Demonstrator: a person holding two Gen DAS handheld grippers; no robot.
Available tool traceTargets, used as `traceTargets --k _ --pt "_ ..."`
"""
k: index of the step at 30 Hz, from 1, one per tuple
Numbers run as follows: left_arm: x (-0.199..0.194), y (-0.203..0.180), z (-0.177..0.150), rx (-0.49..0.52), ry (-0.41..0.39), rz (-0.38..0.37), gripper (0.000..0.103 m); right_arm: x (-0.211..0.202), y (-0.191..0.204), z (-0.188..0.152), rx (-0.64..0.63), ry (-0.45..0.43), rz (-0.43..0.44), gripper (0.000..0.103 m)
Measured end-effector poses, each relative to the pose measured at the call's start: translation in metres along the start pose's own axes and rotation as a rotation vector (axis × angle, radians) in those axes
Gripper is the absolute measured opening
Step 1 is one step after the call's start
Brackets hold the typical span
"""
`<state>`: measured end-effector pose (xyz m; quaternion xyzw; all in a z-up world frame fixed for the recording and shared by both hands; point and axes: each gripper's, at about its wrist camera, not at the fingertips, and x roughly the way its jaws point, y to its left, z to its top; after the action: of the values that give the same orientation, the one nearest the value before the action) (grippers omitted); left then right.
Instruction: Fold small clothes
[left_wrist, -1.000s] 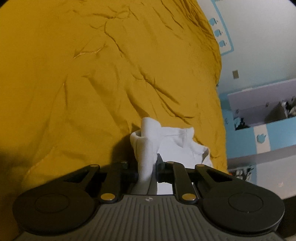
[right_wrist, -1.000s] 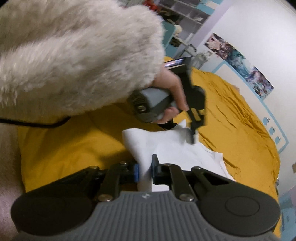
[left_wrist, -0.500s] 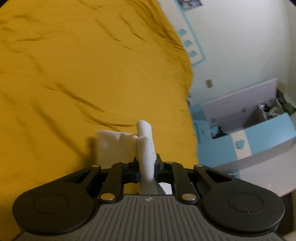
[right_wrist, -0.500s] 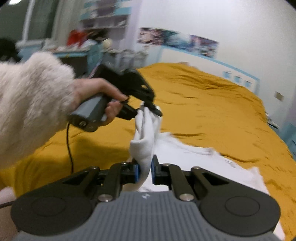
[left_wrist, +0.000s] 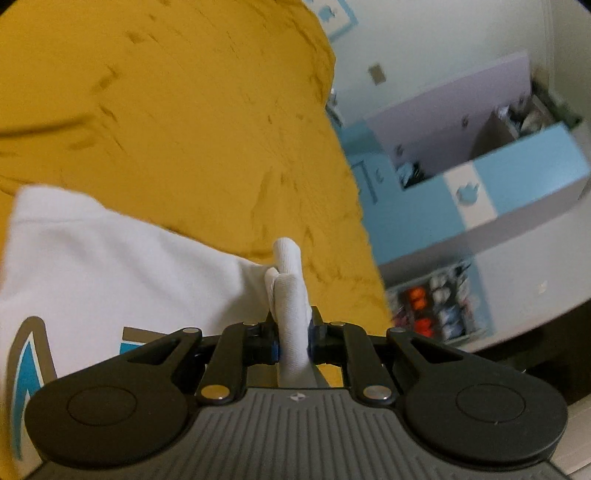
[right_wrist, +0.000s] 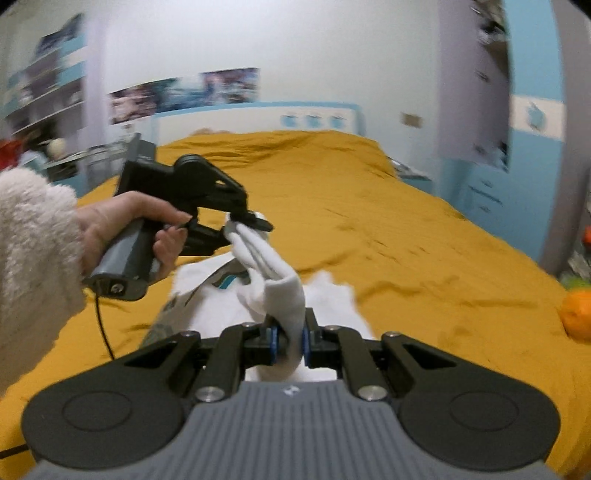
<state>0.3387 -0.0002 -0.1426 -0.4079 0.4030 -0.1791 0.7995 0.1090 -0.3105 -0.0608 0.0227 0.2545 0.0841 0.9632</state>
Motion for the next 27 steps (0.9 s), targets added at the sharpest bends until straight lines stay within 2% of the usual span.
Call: traceTargets --k 5,9,10,12,13,14,16,19,20,22,25,27 --pt "0.034 -0.001 -0.015 0.021 0.045 0.071 0.014 0.029 -0.057 -0.023 0.208 0.092 0.022 0.005" --pt "0.047 -0.007 -0.018 0.057 0.065 0.11 0.016 0.046 -0.062 -0.03 0.248 0.115 0.019 0.006" --pt "0.051 -0.011 -0.018 0.051 0.071 0.111 0.023 0.044 -0.057 -0.037 0.248 0.123 0.006 0.008" --pt "0.046 -0.014 -0.017 0.014 0.077 0.053 0.03 0.04 -0.057 -0.044 0.239 0.129 -0.036 0.027" --pt "0.042 -0.02 -0.016 0.009 0.078 0.009 0.03 0.033 -0.057 -0.047 0.248 0.125 -0.042 0.029" --pt "0.034 -0.029 -0.015 0.035 0.074 -0.043 0.03 0.032 -0.063 -0.048 0.269 0.121 -0.041 0.03" --pt "0.01 -0.053 -0.02 0.158 0.063 -0.111 0.032 0.025 -0.071 -0.047 0.307 0.112 -0.047 0.031" --pt "-0.035 -0.067 -0.041 0.314 0.053 -0.129 0.039 0.012 -0.082 -0.038 0.305 0.07 -0.098 0.035" --pt "-0.053 -0.066 -0.051 0.344 0.053 -0.12 0.04 0.009 -0.086 -0.034 0.307 0.052 -0.095 0.035" --pt "-0.085 -0.055 -0.073 0.357 0.051 -0.093 0.041 0.015 -0.096 -0.023 0.309 0.023 -0.035 0.037" --pt "-0.13 -0.023 -0.11 0.324 0.042 -0.036 0.041 0.047 -0.106 0.004 0.292 -0.011 0.077 0.037" --pt "-0.158 -0.002 -0.136 0.297 0.008 0.021 0.041 0.075 -0.106 0.025 0.261 -0.004 0.158 0.04"
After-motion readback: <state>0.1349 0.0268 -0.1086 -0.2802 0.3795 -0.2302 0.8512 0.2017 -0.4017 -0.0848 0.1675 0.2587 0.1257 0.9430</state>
